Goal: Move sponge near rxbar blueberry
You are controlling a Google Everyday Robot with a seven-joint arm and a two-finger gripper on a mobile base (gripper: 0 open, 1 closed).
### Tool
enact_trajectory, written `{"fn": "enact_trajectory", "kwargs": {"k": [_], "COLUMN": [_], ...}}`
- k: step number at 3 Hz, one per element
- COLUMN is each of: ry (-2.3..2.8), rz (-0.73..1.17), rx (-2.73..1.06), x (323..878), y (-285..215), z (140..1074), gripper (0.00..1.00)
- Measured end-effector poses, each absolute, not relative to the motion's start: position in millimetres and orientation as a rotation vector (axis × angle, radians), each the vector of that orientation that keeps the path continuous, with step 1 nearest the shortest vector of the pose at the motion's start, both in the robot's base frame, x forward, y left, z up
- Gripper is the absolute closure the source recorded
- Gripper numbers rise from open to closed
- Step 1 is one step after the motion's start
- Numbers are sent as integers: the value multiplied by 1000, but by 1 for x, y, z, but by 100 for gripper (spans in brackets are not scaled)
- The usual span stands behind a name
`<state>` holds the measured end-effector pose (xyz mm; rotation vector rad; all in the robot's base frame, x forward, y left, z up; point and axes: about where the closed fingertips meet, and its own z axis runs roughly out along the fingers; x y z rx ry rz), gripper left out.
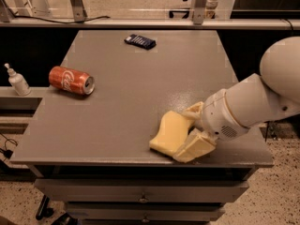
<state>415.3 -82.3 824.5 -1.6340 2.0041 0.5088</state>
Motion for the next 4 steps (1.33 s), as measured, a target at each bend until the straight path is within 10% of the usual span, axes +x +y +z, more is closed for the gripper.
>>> {"fn": "enact_trajectory", "kwargs": {"k": [2, 4], "ry": [2019, 2037], "rz": [507, 393], "rx": [-1627, -1588], "x": [419, 444], "y": [-81, -111], "z": [826, 856], "gripper": [88, 100]}}
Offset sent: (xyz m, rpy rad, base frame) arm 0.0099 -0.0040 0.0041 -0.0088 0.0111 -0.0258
